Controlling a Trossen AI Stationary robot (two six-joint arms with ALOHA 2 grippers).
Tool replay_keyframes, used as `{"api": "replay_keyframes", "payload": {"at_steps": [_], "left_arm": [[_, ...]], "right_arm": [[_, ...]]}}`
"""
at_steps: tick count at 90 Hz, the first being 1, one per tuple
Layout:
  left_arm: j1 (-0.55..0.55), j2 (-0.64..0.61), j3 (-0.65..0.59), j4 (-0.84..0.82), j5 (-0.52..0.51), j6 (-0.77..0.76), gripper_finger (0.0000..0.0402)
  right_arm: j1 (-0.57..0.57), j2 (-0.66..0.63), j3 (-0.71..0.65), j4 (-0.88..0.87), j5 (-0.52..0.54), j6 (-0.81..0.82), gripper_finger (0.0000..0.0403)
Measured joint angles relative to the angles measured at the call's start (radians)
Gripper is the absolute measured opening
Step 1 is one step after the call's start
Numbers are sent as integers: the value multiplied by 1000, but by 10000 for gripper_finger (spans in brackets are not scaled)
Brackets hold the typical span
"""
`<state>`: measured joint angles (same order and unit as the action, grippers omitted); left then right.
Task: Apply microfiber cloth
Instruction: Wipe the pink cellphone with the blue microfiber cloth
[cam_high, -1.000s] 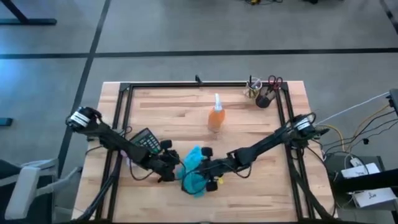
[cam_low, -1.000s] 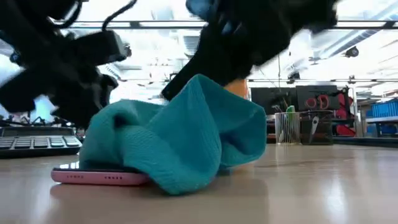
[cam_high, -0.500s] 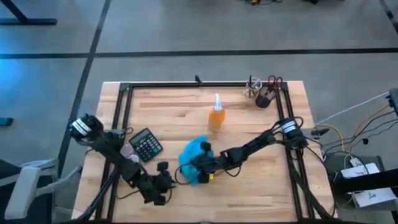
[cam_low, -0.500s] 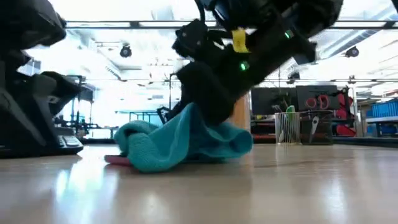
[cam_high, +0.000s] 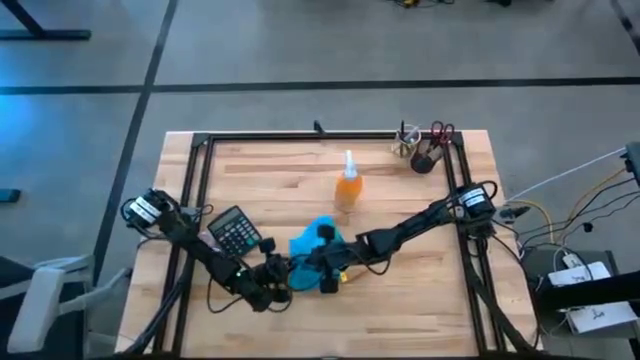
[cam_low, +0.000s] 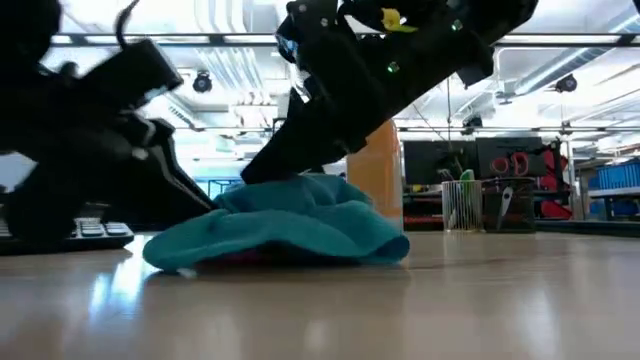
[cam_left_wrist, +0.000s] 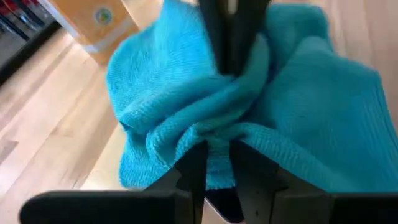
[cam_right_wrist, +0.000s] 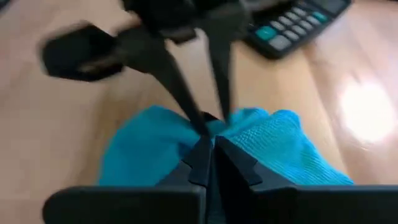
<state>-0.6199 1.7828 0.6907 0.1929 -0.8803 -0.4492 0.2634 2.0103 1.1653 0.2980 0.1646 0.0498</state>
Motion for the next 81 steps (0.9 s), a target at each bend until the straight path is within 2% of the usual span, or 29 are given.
{"api": "replay_keyframes", "payload": {"at_steps": [12, 23, 31, 45, 58, 69, 81], "left_arm": [[75, 0, 0, 53, 27, 14, 59], [146, 8, 3, 203, 251, 101, 59], [144, 10, 3, 271, 315, 166, 59], [79, -45, 3, 247, 319, 204, 59], [-5, -125, 3, 129, 280, 167, 59], [-46, -146, 3, 30, 162, 97, 59], [-30, -109, 3, 68, 145, 50, 59]], "right_arm": [[-1, 21, 4, 3, -13, 11, 2], [6, 0, 5, -34, -6, 49, 2], [9, -42, 7, -199, -12, 96, 2], [25, -119, -5, -562, 4, 204, 2], [50, -196, -9, -814, 89, 300, 2], [66, -248, -10, -821, 157, 302, 2], [74, -266, -9, -703, 157, 266, 2]]}}
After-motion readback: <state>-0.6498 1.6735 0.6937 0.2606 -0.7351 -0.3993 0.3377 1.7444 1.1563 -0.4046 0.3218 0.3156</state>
